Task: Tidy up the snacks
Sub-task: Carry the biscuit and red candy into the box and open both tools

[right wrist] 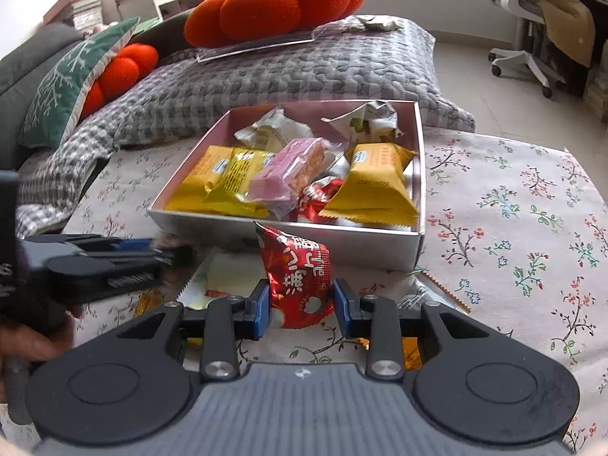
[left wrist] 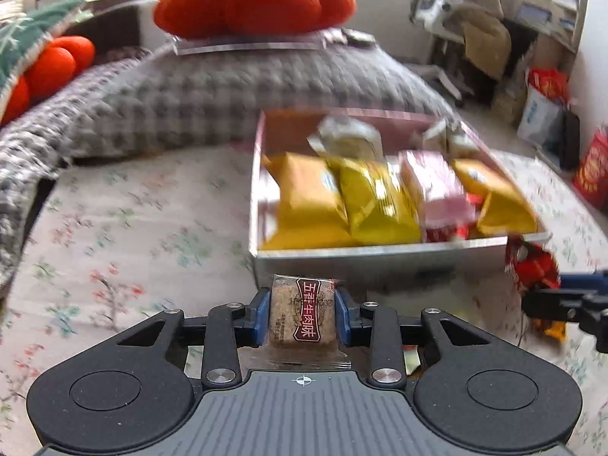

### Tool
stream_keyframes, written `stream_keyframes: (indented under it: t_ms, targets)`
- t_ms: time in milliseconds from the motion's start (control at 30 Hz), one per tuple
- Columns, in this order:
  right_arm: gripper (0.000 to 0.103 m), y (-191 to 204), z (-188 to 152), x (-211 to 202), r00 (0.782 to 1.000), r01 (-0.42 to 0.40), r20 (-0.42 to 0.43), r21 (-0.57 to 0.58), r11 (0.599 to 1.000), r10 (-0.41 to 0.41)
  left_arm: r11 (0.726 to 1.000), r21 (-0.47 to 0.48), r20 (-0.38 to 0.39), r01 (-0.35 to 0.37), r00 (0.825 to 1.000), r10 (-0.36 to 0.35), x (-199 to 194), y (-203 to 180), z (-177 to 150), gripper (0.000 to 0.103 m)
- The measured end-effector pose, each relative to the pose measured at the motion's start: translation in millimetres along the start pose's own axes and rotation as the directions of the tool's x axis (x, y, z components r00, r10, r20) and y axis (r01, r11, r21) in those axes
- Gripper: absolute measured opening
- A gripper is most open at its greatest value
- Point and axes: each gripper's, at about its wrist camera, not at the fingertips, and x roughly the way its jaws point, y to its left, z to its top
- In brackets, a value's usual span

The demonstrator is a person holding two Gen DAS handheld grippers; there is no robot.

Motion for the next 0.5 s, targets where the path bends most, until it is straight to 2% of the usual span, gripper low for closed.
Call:
stream_keyframes:
  t_ms: [300, 433, 500]
  targets:
    - [0.031, -8.3, 3.5, -3.6, 1.000, 0.004, 0.021, 0.033, 0.999, -0.005, 0.995, -0.077, 0.100, 0.058, 0.994, -0.050, -25.3, 9.2, 18.9, 0.032]
    - [0.032, -17.5, 8.8, -5.1, 1.000, 0.000, 0.032, 0.069, 0.998, -0.002, 0.990, -0.106, 0.116, 0.088, 0.990, -0.076, -27.5, 10.3, 25.8, 0.032]
    - [0.032, -21.4, 13.5, -2.9, 0.999, -0.011, 0.031, 0.089, 0.996, 0.009, 0.992, -0.099, 0.122, 0.075, 0.991, -0.063, -24.9, 9.5, 32.5, 0.032]
